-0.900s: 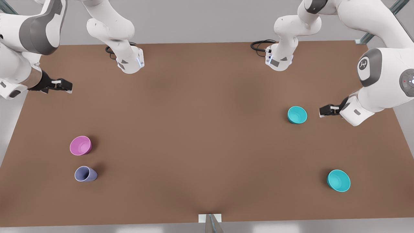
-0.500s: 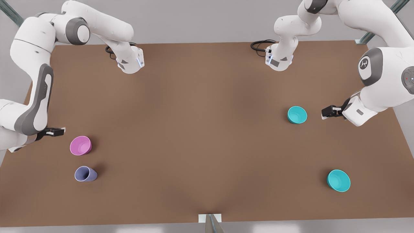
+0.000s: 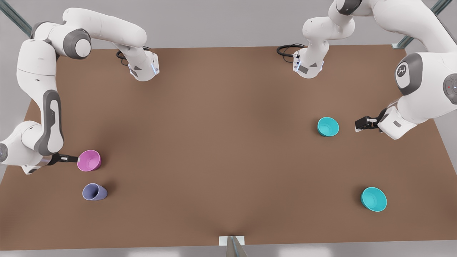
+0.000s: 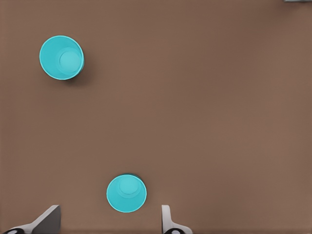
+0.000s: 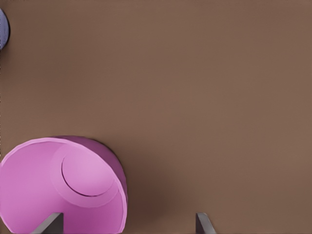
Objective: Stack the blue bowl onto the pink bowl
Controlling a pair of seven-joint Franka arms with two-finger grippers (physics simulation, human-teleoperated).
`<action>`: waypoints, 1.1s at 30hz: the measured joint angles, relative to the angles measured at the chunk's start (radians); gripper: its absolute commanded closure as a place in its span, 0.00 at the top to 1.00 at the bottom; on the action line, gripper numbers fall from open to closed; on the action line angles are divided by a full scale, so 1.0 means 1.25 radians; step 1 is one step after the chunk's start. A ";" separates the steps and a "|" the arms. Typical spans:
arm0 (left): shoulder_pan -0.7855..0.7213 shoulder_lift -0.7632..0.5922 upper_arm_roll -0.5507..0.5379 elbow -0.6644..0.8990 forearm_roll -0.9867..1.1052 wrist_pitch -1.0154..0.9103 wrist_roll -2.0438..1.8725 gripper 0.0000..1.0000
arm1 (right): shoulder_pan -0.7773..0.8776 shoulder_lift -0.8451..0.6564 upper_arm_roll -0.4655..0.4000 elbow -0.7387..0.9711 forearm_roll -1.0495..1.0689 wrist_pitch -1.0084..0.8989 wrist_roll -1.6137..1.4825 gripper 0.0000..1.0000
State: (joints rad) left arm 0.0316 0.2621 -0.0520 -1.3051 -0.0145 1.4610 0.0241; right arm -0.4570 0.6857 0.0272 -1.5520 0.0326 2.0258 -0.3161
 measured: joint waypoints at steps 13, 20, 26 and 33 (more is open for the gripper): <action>0.000 -0.016 0.003 0.002 -0.001 -0.019 0.001 1.00 | -0.016 -0.023 0.004 -0.135 0.068 0.189 -0.050 1.00; 0.000 -0.020 0.004 0.002 0.000 -0.037 0.001 1.00 | -0.012 -0.009 0.008 -0.134 0.070 0.185 -0.065 1.00; 0.000 -0.020 0.005 0.003 0.000 -0.042 0.000 1.00 | -0.006 -0.004 0.008 -0.131 0.073 0.156 -0.075 1.00; 0.000 -0.021 0.005 0.003 0.003 -0.045 0.000 1.00 | -0.011 -0.004 0.007 -0.126 0.095 0.124 -0.105 0.21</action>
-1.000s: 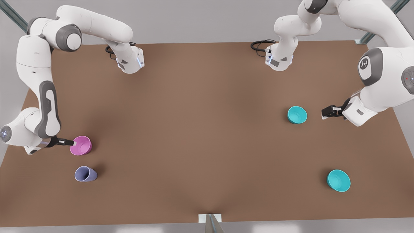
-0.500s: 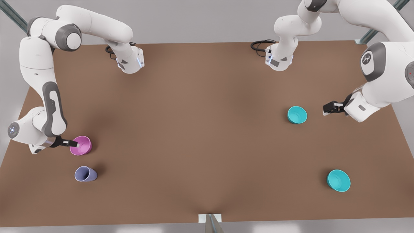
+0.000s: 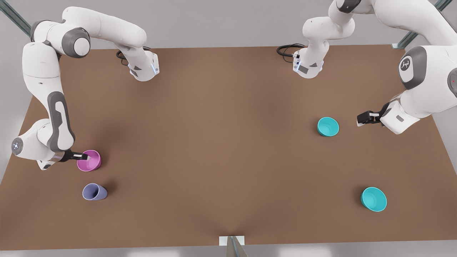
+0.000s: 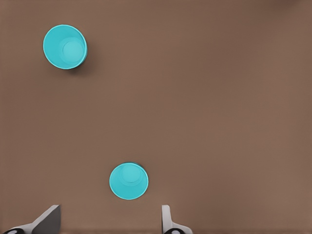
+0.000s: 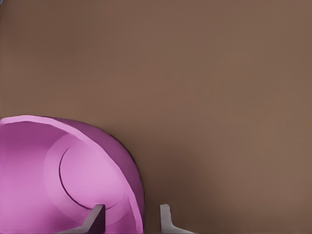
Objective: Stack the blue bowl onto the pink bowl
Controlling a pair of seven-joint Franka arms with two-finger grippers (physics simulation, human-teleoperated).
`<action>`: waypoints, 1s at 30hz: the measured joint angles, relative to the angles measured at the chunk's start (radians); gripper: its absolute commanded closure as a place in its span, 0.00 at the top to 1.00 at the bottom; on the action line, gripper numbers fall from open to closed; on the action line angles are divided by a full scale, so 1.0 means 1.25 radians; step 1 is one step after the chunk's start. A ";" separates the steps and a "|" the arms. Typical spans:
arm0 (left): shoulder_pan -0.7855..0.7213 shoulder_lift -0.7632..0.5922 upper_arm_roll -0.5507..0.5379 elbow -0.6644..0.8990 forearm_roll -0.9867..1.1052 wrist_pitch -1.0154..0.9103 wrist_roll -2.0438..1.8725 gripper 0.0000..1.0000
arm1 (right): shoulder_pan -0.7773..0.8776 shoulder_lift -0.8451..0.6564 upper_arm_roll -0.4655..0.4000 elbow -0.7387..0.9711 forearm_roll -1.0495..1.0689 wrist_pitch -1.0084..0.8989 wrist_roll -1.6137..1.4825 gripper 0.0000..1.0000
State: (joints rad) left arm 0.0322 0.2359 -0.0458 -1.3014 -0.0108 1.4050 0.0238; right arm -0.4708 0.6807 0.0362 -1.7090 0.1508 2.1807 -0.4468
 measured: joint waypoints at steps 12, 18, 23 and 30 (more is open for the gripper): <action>0.000 -0.004 0.000 -0.001 0.000 -0.017 0.000 1.00 | 0.004 -0.108 0.078 0.012 0.033 -0.160 -0.023 0.21; 0.000 -0.004 0.000 -0.001 0.000 -0.020 0.000 1.00 | 0.228 -0.118 0.169 0.056 0.140 -0.260 0.091 0.21; 0.000 -0.003 0.000 -0.001 0.000 -0.020 -0.001 1.00 | 0.483 -0.009 0.173 0.171 0.227 -0.177 0.260 0.21; 0.002 0.016 0.001 0.004 0.000 -0.011 -0.003 1.00 | 0.680 0.140 0.169 0.249 0.253 0.051 0.514 0.21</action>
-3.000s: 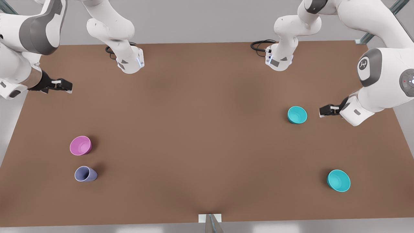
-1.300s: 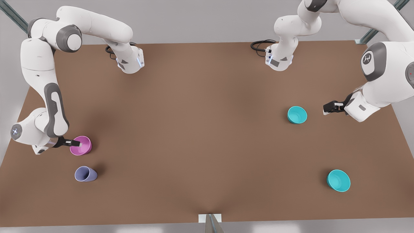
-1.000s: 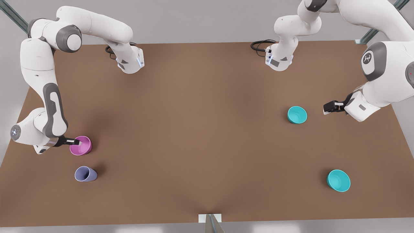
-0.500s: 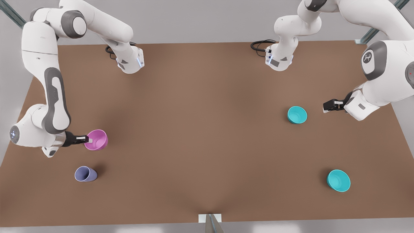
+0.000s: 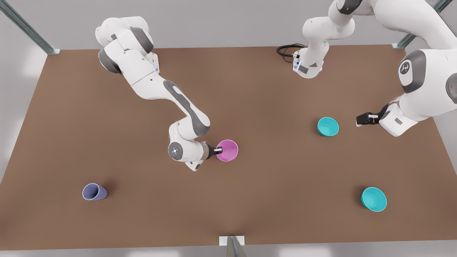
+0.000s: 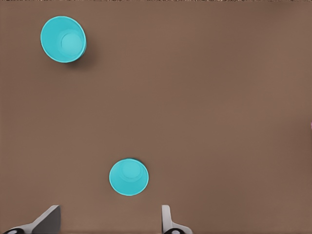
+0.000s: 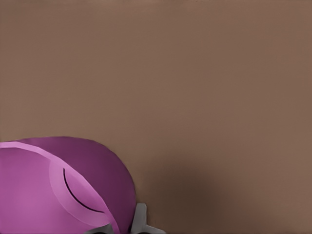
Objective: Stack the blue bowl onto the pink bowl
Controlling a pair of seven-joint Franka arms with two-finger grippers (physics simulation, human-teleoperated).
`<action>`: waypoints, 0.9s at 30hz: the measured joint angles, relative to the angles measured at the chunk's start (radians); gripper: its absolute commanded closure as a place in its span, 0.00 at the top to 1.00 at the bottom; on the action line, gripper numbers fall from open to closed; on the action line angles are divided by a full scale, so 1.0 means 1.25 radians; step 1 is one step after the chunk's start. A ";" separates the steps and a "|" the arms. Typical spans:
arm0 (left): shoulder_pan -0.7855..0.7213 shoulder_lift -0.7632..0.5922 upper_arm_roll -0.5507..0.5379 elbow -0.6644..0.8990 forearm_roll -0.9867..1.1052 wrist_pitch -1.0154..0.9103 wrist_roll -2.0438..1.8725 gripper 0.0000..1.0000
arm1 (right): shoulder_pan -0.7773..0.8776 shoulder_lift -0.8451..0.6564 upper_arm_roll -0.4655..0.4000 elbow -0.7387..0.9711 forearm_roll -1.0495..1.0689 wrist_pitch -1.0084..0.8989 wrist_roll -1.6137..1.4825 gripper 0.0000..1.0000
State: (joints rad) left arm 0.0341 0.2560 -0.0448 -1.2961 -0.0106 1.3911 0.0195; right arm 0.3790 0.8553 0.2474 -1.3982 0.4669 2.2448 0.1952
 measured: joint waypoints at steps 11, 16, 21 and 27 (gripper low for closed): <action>-0.011 -0.070 0.070 -0.563 -0.015 0.240 0.020 1.00 | -0.075 0.025 -0.003 0.136 -0.023 -0.010 0.259 1.00; 0.008 -0.068 0.132 -0.752 -0.078 0.490 0.094 1.00 | -0.421 -0.091 -0.010 0.130 -0.264 -0.358 0.199 1.00; 0.003 -0.049 0.140 -0.830 -0.113 0.663 0.175 1.00 | -0.542 -0.391 -0.011 0.057 -0.387 -0.567 0.070 1.00; 0.004 -0.020 0.157 -0.869 -0.124 0.756 0.269 1.00 | -0.561 -0.585 -0.012 -0.068 -0.422 -0.697 -0.033 1.00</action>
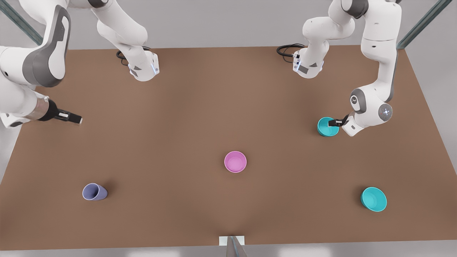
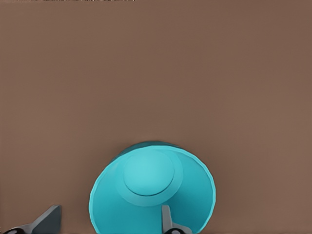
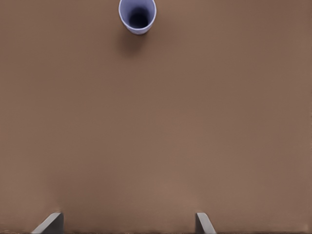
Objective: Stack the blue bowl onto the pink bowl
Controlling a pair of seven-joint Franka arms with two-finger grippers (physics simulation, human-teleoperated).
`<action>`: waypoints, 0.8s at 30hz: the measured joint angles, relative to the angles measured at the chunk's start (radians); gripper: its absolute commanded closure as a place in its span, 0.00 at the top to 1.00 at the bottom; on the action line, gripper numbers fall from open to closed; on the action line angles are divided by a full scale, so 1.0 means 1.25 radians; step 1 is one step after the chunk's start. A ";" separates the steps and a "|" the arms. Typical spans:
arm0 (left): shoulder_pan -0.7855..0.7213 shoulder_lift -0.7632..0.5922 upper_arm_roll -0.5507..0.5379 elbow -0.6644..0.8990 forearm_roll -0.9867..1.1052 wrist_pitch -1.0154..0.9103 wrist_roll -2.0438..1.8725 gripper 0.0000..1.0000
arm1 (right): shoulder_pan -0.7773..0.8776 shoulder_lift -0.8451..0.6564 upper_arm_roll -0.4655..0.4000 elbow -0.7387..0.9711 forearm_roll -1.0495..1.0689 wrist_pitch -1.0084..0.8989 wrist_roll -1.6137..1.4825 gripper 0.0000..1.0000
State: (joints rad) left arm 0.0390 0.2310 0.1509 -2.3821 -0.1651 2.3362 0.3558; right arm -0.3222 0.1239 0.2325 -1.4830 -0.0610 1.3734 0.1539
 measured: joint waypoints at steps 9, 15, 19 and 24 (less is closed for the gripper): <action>-0.001 0.049 0.001 -0.005 -0.034 0.057 0.095 0.37 | 0.029 0.094 0.002 0.146 -0.100 -0.038 -0.094 1.00; -0.001 0.044 0.000 0.001 -0.044 0.056 0.133 0.21 | 0.024 0.100 0.001 0.157 -0.108 -0.054 -0.131 1.00; 0.007 0.040 -0.072 0.143 -0.045 -0.016 0.133 0.21 | 0.023 0.102 0.001 0.158 -0.107 -0.061 -0.150 1.00; -0.178 0.297 -0.183 0.665 -0.045 -0.176 0.007 0.21 | 0.023 0.103 0.001 0.156 -0.107 -0.064 -0.168 1.00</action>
State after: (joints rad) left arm -0.1832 0.6026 -0.0779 -1.5508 -0.2207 2.1164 0.3642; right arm -0.2929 0.2522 0.2343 -1.2880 -0.1953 1.2936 -0.0560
